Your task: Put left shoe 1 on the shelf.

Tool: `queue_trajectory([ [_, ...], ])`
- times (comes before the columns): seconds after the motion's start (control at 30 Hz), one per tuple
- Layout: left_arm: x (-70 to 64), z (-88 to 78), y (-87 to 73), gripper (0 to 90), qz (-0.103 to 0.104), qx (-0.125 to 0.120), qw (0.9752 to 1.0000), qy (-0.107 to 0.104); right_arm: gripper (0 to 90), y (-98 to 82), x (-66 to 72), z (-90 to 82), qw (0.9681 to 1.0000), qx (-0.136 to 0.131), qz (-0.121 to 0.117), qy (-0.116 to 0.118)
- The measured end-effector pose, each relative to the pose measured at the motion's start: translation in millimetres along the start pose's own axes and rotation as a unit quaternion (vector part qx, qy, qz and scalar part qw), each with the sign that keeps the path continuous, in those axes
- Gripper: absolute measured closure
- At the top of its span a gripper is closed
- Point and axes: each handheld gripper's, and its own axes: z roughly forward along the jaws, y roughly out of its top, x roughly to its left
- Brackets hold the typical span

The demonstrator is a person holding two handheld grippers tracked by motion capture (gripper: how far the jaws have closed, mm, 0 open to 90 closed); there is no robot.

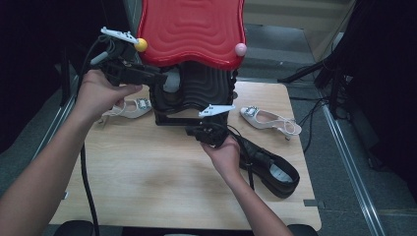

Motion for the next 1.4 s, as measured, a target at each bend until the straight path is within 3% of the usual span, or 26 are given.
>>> queue_trajectory([
  [0.07,0.0,1.7,-3.2,54.3,0.002,0.004,1.0000,0.000,90.0,-2.5,1.7,-1.0,0.9999,-0.001,-0.005,-0.012],
  [0.1,-0.5,3.7,-7.2,54.0,0.000,0.006,1.0000,-0.003,90.0,-5.8,5.1,-2.4,0.9990,-0.004,-0.018,-0.042],
  [0.13,-1.3,5.4,-10.6,53.9,0.000,0.005,1.0000,-0.005,90.0,-9.5,6.9,-4.1,0.9984,-0.011,-0.024,-0.049],
  [0.2,-2.8,7.8,-17.1,53.9,0.002,0.007,0.9999,-0.010,90.0,-12.9,4.2,-6.3,0.9998,0.001,0.007,-0.019],
  [0.43,-3.8,18.3,-39.4,53.2,-0.005,0.009,0.9998,-0.020,80.3,-25.8,-0.5,-19.8,0.9993,0.025,0.029,0.004],
  [0.53,-4.4,24.5,-49.5,52.2,-0.008,0.012,0.9995,-0.027,76.7,-31.0,-2.8,-29.9,0.9987,0.038,0.027,0.020],
  [0.67,-5.0,29.9,-57.1,50.9,-0.007,0.014,0.9994,-0.029,74.2,-33.3,-1.7,-37.7,0.9994,0.027,0.011,0.019],
  [0.77,-6.4,36.2,-66.2,49.7,-0.004,0.022,0.9994,-0.026,69.7,-36.8,-2.0,-47.0,0.9990,0.029,0.004,0.034],
  [0.93,-8.0,44.5,-78.6,49.2,-0.007,0.027,0.9993,-0.025,65.6,-46.2,-3.2,-57.1,0.9991,0.021,-0.021,0.031],
  [1.2,-9.9,56.3,-95.6,49.4,-0.009,0.033,0.9989,-0.030,65.9,-58.3,-6.8,-72.4,0.9992,0.033,-0.003,0.022],
  [1.4,-11.3,68.5,-114.4,49.7,-0.015,0.047,0.9981,-0.036,64.7,-72.1,-12.8,-86.8,0.9994,0.035,0.004,0.001],
])
